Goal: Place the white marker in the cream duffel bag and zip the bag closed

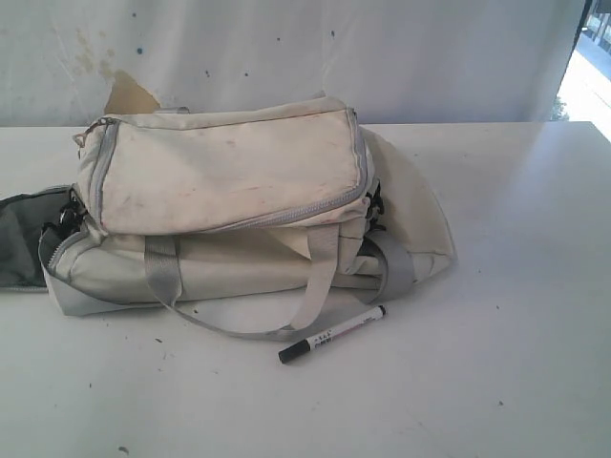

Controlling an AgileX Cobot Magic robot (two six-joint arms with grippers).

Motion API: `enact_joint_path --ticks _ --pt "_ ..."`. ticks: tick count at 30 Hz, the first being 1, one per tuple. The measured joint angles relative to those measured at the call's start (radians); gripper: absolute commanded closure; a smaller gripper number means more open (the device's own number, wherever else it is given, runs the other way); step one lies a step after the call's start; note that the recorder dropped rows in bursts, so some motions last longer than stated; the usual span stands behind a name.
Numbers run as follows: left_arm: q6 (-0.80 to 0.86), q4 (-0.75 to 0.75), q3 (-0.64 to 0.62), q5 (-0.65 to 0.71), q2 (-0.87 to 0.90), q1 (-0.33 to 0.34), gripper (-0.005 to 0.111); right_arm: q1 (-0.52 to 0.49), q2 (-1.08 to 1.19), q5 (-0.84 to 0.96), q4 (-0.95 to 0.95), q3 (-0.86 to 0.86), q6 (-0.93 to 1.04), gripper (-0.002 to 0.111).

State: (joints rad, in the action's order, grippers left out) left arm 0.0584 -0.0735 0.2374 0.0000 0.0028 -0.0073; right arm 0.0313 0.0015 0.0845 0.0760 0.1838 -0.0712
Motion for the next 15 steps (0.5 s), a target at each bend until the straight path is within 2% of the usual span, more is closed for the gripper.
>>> enact_joint_path --ticks 9,12,15 --pt "0.0 -0.015 0.19 0.287 -0.002 0.0 0.107 0.0 -0.001 0.124 0.0 0.118 -0.003 0.108" --pt "0.002 -0.008 0.225 0.291 -0.002 0.0 0.107 0.0 -0.001 0.136 0.0 0.135 -0.015 0.108" --pt "0.004 0.007 0.24 0.232 -0.002 0.0 0.107 0.0 -0.001 0.17 0.0 0.142 -0.036 0.108"
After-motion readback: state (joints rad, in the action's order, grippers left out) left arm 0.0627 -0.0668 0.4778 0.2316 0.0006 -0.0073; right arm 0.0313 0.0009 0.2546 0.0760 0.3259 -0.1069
